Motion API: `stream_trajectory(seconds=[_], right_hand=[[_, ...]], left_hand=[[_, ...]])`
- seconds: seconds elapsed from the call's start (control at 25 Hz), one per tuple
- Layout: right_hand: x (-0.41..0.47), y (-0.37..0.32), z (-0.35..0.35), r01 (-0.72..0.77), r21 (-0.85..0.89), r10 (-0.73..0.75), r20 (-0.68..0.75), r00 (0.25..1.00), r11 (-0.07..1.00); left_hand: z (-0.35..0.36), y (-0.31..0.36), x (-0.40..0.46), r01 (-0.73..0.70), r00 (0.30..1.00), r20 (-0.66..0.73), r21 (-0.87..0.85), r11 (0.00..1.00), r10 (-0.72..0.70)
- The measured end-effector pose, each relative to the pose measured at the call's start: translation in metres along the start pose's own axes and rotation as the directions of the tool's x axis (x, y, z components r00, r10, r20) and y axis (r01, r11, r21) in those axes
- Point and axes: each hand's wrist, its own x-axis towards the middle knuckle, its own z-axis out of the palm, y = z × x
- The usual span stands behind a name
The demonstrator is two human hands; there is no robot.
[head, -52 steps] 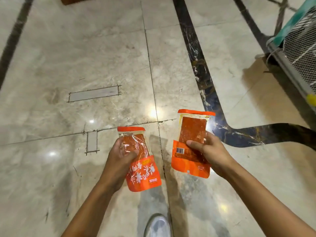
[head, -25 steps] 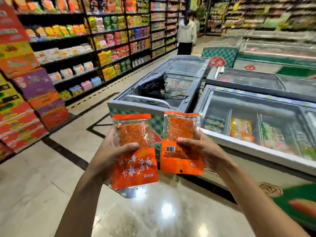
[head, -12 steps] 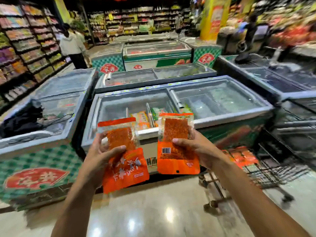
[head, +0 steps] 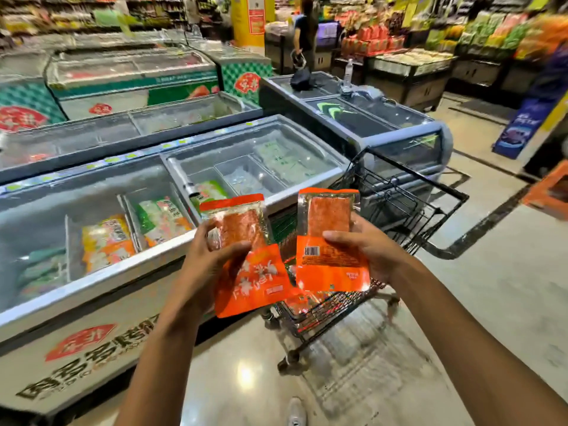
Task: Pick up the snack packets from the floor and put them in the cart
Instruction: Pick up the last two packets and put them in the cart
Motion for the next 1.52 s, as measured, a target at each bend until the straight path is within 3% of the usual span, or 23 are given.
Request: stream_trajectory(seconds=[0.36,0.64,0.96,1.16,1.36,1.52], right_hand=[[0.203,-0.029,-0.176,-0.102,0.039,0.105,-0.07,0.992,0.994],[0.345,0.004,-0.301,-0.229,0.076,0.236,-0.091,0.968,0.97],[0.476,0.171,-0.417,-0.536,-0.146,0.53,-0.08,0.844,0.832],[0.518,0.304,-0.458,-0.643,-0.344,0.617,-0.199,0.762,0.684],[0.532,0.399,-0.47,-0.65,-0.586,0.701,-0.186,0.689,0.483],[0.534,0.472,-0.478,-0.58,-0.717,0.716,-0.163,0.679,0.387]], left_hand=[[0.134,-0.076,0.236,0.102,0.991,0.085,0.0,0.995,-0.102],[0.214,-0.178,0.361,0.214,0.977,-0.04,0.131,0.968,-0.211],[0.271,-0.401,0.429,0.478,0.822,-0.376,0.047,0.877,-0.428],[0.252,-0.543,0.443,0.698,0.615,-0.479,-0.038,0.715,-0.627],[0.245,-0.635,0.445,0.757,0.561,-0.584,0.076,0.649,-0.587],[0.244,-0.635,0.442,0.776,0.563,-0.646,0.199,0.598,-0.515]])
